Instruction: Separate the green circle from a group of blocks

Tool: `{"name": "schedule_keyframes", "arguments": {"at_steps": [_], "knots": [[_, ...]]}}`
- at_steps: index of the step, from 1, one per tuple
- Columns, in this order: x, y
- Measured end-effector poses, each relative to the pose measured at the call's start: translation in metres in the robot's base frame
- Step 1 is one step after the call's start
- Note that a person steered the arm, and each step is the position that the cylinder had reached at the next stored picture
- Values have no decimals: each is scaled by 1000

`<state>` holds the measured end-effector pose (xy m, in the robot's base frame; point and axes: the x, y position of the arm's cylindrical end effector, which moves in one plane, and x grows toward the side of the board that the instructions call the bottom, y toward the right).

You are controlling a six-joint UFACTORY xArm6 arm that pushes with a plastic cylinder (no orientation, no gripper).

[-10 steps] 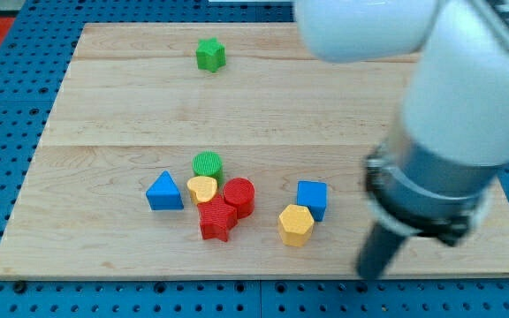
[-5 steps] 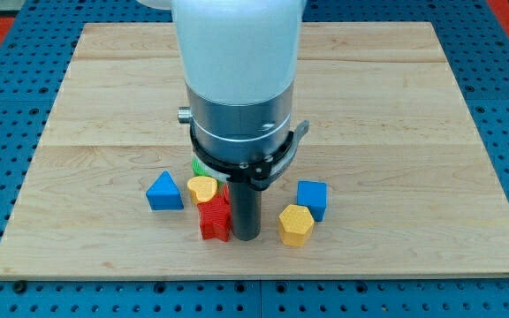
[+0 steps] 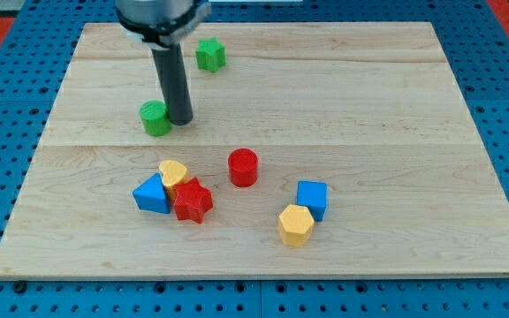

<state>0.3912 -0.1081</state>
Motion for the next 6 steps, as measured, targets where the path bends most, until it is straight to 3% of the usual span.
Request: {"name": "schedule_keyframes", "arguments": {"at_steps": [1,3,4,5,6], "knots": [[37,-8],[-11,-103],[-41,-115],[-25,-20],[-37,29]]}}
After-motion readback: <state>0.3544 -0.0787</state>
